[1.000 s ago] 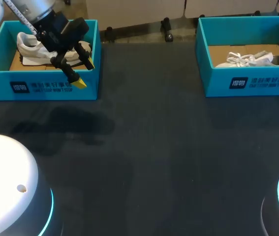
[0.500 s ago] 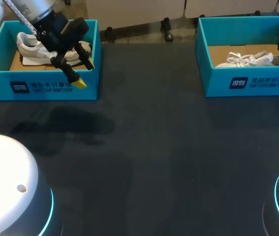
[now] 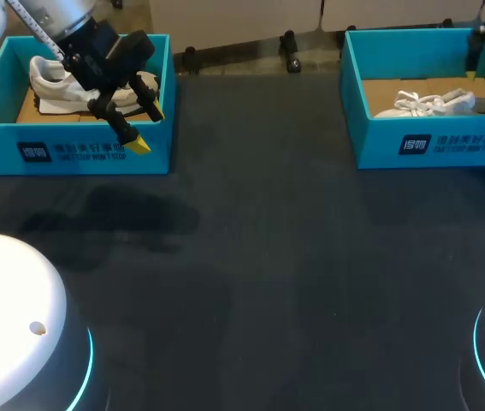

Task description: Take the shoe out of the shoebox, open the shoe tongue, remove and reinsert the insole, then place the shoe into the shoebox

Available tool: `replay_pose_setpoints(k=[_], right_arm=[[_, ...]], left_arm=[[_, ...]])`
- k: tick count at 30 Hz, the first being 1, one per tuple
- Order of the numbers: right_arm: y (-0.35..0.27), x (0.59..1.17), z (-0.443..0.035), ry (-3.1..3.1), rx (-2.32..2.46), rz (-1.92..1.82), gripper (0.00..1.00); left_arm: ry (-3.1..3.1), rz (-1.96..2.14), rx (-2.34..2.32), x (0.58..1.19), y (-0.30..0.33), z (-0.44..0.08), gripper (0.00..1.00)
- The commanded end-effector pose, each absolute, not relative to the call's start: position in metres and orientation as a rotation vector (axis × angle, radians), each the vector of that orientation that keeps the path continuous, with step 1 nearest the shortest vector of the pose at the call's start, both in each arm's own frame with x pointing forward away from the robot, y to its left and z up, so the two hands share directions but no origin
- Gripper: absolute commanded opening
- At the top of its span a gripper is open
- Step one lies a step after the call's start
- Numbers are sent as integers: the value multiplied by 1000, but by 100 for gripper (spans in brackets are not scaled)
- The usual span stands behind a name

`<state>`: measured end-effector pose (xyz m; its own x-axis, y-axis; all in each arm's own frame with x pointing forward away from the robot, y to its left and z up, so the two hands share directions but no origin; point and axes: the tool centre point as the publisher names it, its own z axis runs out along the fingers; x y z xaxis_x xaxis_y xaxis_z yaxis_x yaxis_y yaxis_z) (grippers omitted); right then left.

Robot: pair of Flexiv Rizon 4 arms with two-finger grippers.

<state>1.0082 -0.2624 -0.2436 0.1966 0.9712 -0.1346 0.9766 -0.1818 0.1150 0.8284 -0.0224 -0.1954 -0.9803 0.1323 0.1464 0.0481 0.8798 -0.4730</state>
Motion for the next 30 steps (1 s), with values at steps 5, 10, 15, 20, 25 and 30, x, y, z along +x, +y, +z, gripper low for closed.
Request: replay_pose_setpoints(k=[5,10,15,20,25,30], right_arm=[[-238,980,-217,1902,2244,-20,100],[-226,967,-215,1905,2267,-20,100],[-225,967,-214,1889,2281,0,100],[-225,967,-214,1889,2281,0,100],[-225,967,-214,1889,2281,0,100],[-225,967,-214,1889,2281,0,100]], left_arm=[[-2877,715,-140,827,-22,-195,100],[-2877,715,-140,827,-22,-195,100],[-2877,715,-140,827,-22,-195,100],[-2877,715,-140,827,-22,-195,100],[-2894,709,-127,836,-17,-189,100],[-2935,713,-96,856,-8,-181,100]])
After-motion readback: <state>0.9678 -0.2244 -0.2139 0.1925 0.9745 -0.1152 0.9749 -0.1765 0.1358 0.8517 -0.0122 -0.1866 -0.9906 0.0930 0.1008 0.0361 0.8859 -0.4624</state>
